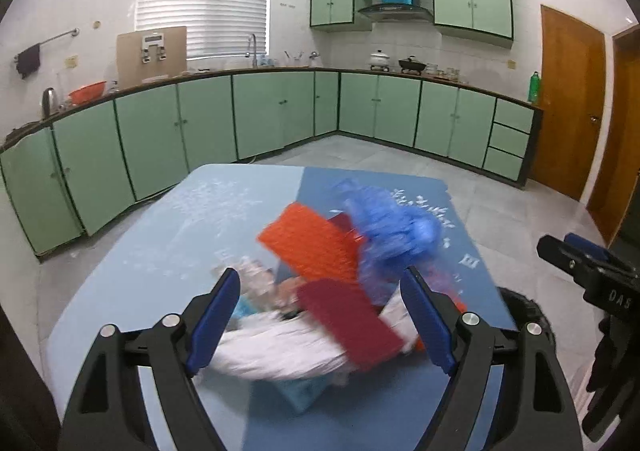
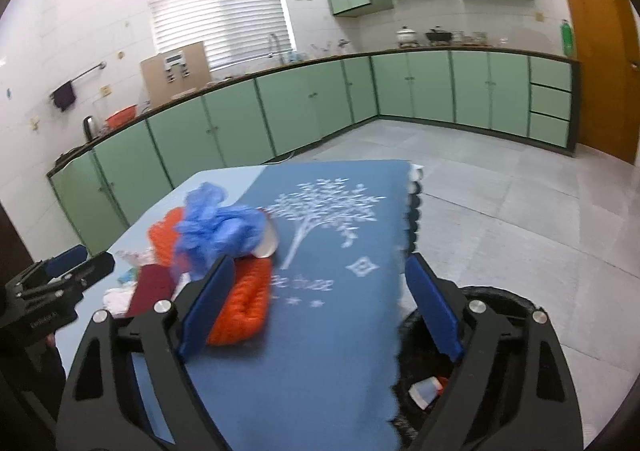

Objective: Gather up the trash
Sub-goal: 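Move the right gripper back to the pile and grasp the blue plastic bag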

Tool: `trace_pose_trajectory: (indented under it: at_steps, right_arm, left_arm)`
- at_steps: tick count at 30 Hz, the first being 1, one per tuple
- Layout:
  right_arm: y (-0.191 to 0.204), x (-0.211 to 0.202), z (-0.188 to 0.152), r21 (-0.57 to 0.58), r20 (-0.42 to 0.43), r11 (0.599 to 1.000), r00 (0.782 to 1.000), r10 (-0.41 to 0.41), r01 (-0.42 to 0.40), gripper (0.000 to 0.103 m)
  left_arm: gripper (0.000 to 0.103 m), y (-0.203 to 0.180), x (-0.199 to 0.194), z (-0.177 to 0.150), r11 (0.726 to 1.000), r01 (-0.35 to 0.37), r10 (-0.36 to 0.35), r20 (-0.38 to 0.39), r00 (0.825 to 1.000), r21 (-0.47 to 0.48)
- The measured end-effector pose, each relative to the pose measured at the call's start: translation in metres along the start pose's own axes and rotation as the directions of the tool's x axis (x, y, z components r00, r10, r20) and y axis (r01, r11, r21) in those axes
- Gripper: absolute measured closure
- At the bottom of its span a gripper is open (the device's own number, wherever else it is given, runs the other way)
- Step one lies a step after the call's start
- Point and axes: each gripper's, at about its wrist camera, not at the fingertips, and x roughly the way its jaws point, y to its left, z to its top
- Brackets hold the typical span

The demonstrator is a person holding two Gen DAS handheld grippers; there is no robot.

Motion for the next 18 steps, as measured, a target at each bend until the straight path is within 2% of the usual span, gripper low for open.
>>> trace_pose_trajectory:
  at_steps: [8, 18]
  right_arm:
    - [0.024, 0.009, -0.009, -0.035, -0.05, 0.999, 0.998, 0.04, -0.041, 0.03]
    - [0.037, 0.017, -0.014, -0.058, -0.08, 0.997, 0.995, 0.055, -0.059, 0.033]
  left_arm:
    - [0.022, 0.022, -0.001, -0.027, 1.0, -0.027, 0.027, -0.049, 0.998, -0.01]
    - [0.022, 0.031, 0.012, -0.043, 0.999, -0.012, 0.007, -0.102, 0.995, -0.044]
